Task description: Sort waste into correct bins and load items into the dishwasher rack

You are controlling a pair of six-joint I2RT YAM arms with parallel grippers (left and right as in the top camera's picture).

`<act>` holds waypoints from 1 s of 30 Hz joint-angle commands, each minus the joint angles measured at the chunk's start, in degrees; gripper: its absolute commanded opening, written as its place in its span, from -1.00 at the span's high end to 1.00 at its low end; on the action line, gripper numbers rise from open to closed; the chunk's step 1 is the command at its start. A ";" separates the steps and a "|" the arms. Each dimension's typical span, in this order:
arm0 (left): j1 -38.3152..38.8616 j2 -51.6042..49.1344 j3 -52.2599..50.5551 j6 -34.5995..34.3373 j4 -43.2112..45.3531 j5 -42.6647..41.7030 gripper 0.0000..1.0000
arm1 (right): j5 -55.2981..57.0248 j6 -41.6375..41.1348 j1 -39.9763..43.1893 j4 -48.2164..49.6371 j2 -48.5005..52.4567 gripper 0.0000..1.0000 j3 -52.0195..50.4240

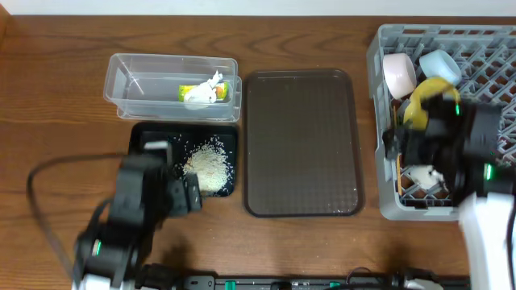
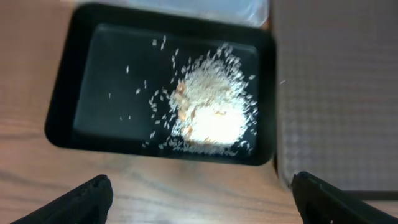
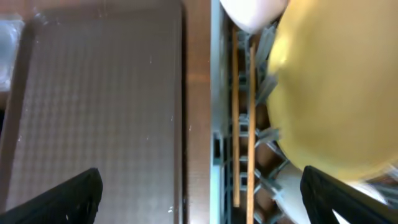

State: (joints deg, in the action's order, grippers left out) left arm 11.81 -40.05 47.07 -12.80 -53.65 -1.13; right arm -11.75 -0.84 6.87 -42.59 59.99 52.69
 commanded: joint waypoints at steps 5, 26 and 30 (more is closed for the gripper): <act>0.39 14.40 -3.52 0.07 0.66 0.44 -0.90 | 4.11 -0.87 -0.20 5.55 -21.14 -0.99 -13.51; 0.39 15.82 -3.52 0.09 -0.07 0.44 -0.93 | 3.82 -0.83 -0.17 -12.79 -28.04 -0.99 -16.11; 0.39 15.82 -3.52 0.09 -0.07 0.44 -0.93 | 3.82 -0.83 -0.20 -14.27 -28.06 -0.99 -16.11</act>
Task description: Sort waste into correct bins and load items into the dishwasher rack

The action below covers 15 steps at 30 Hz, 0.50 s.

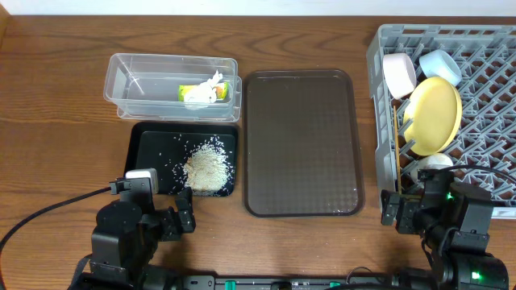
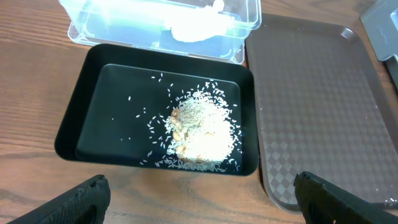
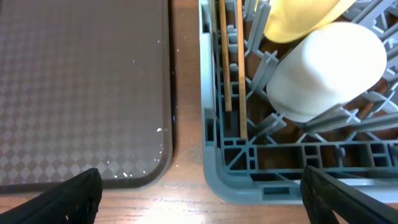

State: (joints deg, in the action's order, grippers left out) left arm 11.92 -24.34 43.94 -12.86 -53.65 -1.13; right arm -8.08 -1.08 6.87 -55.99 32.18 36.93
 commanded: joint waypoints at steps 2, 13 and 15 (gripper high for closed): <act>0.28 0.11 -0.39 0.15 -0.07 0.44 -0.93 | 1.03 -0.59 -0.31 -1.27 -1.70 -0.98 -0.50; 0.28 0.11 -0.39 0.15 -0.07 0.44 -0.93 | 1.14 4.79 -10.95 26.99 -20.87 -0.99 -14.97; 0.28 0.11 -0.39 0.15 -0.07 0.44 -0.93 | 0.33 4.76 -11.39 34.05 -25.05 -0.98 -19.80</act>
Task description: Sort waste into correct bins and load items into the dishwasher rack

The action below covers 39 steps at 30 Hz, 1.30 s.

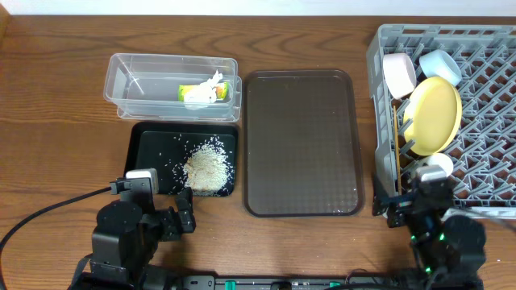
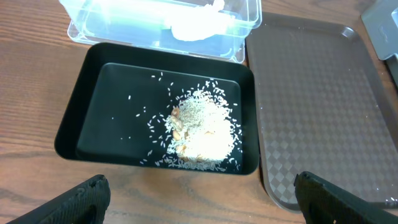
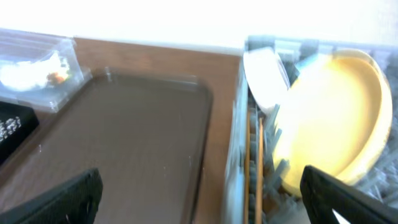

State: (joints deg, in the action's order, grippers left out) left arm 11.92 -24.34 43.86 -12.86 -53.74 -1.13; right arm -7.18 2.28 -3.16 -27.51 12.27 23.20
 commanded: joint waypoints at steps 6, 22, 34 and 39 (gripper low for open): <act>0.28 0.11 -0.31 0.15 0.02 0.46 -0.93 | -0.79 1.42 -0.52 20.87 -11.02 -0.99 -16.81; 0.28 0.11 -0.31 0.15 0.02 0.46 -0.93 | 3.76 1.18 0.48 23.47 -11.98 -0.99 -22.88; 0.28 0.11 -0.31 0.15 0.02 0.44 -0.93 | 3.74 1.18 0.48 23.47 -11.98 -0.98 -22.88; 0.28 0.11 -0.31 0.15 0.02 0.44 -0.93 | 3.76 1.18 0.48 23.47 -11.98 -0.98 -22.88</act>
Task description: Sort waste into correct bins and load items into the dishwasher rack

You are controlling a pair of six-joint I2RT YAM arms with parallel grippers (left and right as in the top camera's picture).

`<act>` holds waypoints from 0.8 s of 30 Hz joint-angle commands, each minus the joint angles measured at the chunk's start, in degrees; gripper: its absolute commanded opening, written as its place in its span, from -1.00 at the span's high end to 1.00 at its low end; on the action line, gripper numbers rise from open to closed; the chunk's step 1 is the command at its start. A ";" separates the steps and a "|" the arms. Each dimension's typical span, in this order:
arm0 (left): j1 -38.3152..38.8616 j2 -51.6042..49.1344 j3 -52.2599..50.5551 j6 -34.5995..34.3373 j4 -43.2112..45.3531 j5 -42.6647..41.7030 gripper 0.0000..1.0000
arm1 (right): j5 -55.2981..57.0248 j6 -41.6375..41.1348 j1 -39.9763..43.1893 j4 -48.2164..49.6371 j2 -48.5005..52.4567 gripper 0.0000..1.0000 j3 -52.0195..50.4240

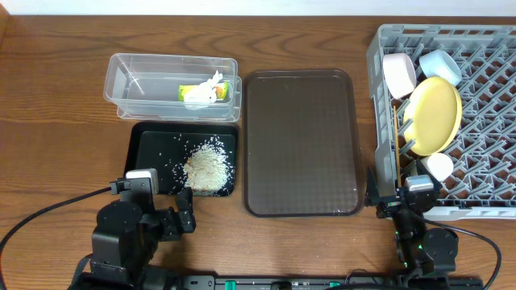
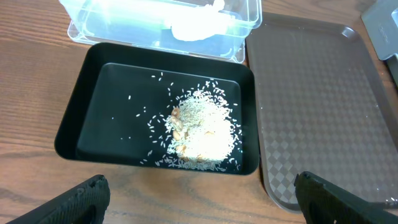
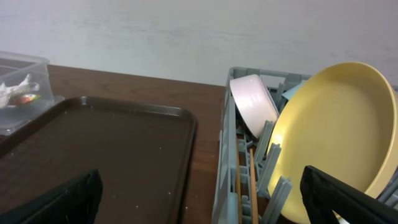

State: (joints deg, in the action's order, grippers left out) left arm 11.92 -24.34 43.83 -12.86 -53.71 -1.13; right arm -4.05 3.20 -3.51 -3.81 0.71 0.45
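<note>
The grey dishwasher rack at the right holds a pink bowl, a light blue cup, a yellow plate, a white cup and wooden chopsticks. The black bin holds rice. Behind it, the clear bin holds crumpled wrappers. My left gripper is open and empty at the front edge, just short of the black bin. At the rack's front left corner my right gripper is open and empty, facing across the table.
A brown tray lies bare between the bins and the rack. Both arms sit low at the table's front edge, the left arm with its cable trailing left, the right arm beside the rack.
My right arm has drawn back a little further toward the front edge, and its view has settled level. The left arm and all the objects are where they were.
First my right gripper was over the rack's left side by the yellow plate, and my left gripper was over the black bin. A second later both arms were back at the front edge, open. They rest there now.
</note>
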 commanded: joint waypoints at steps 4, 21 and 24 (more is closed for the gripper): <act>0.28 0.11 -0.28 0.15 0.00 0.44 -0.93 | 0.63 0.26 0.83 -0.22 -0.42 -0.99 -0.13; -6.91 11.72 -16.50 2.80 14.86 0.63 -0.94 | 0.63 0.28 0.83 -0.22 -0.42 -0.98 -0.13; -7.89 17.70 -24.59 2.82 23.91 0.20 -0.94 | 0.63 0.26 0.83 -0.22 -0.42 -0.99 -0.13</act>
State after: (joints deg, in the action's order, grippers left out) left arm 4.99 -10.81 24.38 -11.42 -33.76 -1.15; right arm -3.99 3.20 -3.51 -3.79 0.71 0.45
